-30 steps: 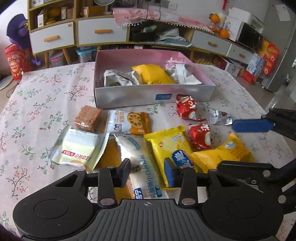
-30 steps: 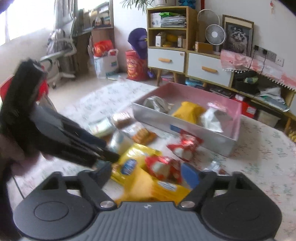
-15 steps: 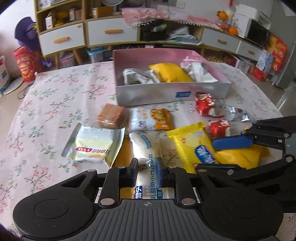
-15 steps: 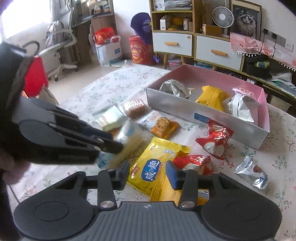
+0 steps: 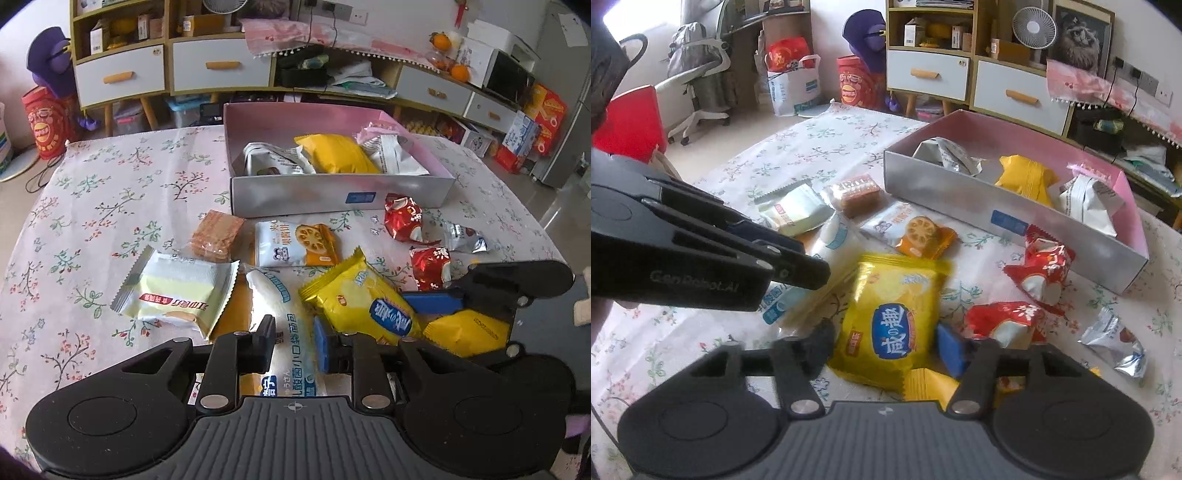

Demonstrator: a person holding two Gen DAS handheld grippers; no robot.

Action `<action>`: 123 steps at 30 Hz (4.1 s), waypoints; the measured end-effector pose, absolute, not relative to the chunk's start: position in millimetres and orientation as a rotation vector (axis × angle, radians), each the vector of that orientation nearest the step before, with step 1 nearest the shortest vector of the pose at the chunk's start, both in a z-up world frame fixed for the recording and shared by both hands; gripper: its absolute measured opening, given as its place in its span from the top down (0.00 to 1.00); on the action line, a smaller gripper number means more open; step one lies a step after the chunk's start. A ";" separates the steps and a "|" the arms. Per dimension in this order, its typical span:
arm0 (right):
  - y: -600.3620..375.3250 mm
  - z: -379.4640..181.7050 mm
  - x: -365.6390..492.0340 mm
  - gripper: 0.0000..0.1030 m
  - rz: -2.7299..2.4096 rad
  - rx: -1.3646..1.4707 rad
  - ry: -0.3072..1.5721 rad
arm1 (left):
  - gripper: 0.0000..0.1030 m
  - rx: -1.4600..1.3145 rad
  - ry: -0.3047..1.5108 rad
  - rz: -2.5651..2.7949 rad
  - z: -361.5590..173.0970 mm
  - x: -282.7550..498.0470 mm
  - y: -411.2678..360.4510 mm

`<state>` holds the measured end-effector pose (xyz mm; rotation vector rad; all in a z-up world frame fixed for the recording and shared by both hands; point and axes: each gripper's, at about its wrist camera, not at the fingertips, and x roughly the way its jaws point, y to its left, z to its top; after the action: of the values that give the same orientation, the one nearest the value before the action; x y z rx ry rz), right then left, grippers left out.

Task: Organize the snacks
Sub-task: 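Grasp the white-and-blue bread bag with the left tool while the right tool grasps a yellow biscuit bag, then lift the bread bag with the left tool while the right tool lifts the biscuit bag toward the box, then open the left tool over the box dropping the bread bag while the right tool drops the biscuit bag, then move both open tools back over the remaining snacks on the table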

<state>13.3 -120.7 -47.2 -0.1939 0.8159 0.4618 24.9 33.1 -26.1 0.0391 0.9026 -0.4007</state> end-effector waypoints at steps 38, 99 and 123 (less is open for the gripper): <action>-164.2 -29.4 21.5 0.67 0.434 -0.044 0.830 | 0.81 0.153 0.941 -0.425 -38.1 18.1 15.7; -224.3 -4.7 205.0 0.56 0.206 0.219 0.754 | 0.79 -0.151 0.722 -0.310 -27.9 229.3 -12.5; -235.1 41.0 138.3 0.16 0.173 0.202 0.719 | 0.08 -0.087 0.785 -0.324 10.6 158.2 -7.1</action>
<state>138.3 -235.1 41.0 0.2020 0.7193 0.1734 158.2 -7.1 10.6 -0.0874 0.7852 -0.3239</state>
